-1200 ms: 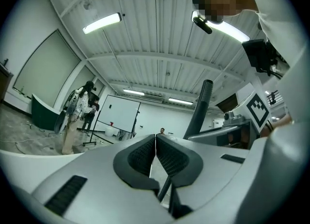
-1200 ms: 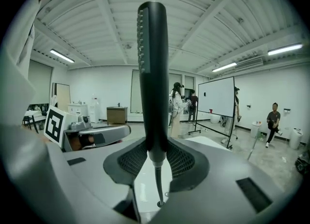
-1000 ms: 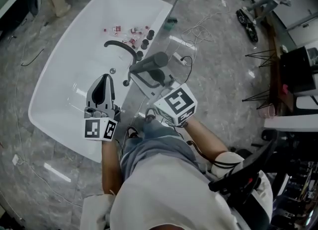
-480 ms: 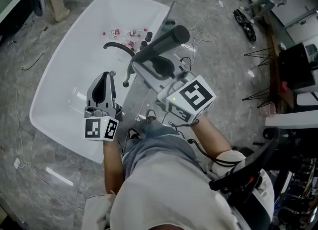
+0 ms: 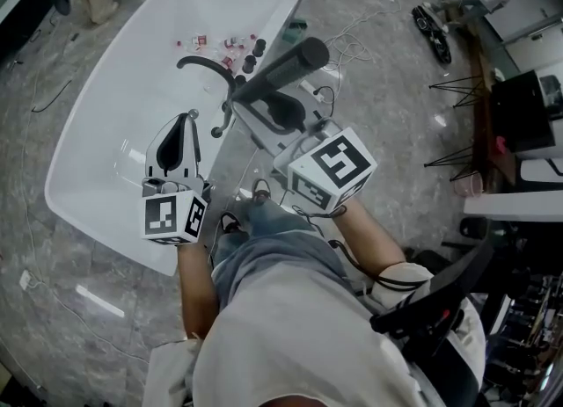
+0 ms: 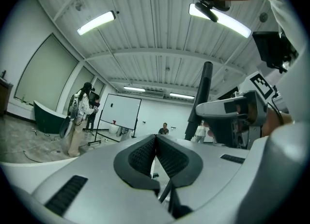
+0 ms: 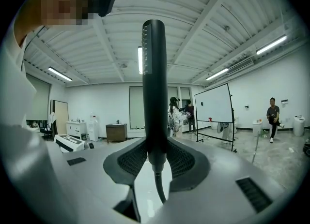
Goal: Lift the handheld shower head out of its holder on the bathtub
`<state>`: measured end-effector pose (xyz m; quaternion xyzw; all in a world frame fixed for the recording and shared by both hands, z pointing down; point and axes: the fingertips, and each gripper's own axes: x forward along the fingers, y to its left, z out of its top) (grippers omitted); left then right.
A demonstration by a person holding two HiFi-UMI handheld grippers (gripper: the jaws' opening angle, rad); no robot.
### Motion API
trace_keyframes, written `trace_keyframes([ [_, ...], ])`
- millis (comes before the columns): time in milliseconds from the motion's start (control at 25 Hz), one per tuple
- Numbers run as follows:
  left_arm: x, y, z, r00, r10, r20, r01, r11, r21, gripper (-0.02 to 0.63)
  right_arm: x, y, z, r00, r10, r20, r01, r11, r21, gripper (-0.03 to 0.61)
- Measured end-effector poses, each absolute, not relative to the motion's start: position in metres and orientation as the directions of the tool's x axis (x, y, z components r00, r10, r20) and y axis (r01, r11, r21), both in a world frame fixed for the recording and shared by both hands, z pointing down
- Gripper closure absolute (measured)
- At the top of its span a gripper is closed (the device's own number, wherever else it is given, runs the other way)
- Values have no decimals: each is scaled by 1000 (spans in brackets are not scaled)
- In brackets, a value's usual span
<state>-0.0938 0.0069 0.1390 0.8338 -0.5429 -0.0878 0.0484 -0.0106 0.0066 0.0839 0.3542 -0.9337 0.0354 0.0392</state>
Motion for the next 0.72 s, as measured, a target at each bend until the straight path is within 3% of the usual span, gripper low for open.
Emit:
trace_keyframes([
  [720, -83, 8, 104, 426, -903, -48, -895, -429, 123, 595, -8, 14, 96, -741, -655, 145, -666, 744, -41, 446],
])
